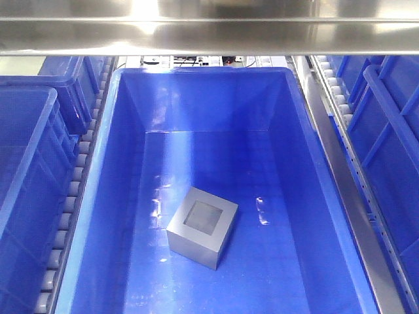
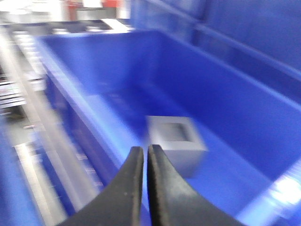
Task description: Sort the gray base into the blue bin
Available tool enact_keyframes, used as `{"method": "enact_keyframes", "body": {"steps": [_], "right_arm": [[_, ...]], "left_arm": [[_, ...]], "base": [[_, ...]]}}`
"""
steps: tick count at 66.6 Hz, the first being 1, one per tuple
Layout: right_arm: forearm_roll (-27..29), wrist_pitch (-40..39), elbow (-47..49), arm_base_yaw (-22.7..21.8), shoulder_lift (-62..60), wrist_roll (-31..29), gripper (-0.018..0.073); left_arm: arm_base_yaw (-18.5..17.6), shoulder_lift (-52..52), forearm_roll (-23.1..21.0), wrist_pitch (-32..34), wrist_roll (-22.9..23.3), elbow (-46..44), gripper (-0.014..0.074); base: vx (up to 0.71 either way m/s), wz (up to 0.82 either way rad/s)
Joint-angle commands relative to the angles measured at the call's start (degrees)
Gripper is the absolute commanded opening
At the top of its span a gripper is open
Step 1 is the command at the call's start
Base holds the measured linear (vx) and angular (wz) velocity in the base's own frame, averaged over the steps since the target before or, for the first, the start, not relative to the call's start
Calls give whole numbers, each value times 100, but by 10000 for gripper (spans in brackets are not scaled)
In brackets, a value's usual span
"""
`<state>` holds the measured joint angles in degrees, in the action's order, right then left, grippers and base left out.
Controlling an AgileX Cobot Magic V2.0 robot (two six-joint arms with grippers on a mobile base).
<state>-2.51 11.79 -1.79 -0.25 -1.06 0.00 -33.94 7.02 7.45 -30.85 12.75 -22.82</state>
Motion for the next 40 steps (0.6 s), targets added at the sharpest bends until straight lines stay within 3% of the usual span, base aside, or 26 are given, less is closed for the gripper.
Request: {"method": "enact_keyframes", "body": {"steps": [1,16,26,40], "right_arm": [[-49,-453,-32,-5,-43,-69,-5],[-49,-453,-32,-5,-43,-69,-5],[-49,-447,-32,-5,-43,-69,-5],[-49,-447,-32,-5,-43,-69,-5]], "left_arm": [[601,81,-13,573,-1,-127,-8],[2244,81,3,971,-45,-50,-8],[3122,45,-23,1887,-38,590,-8],[3740,45,-268,3469,18,1690,-8]], "base": [[0,0],[0,0],[0,0],[0,0]]}}
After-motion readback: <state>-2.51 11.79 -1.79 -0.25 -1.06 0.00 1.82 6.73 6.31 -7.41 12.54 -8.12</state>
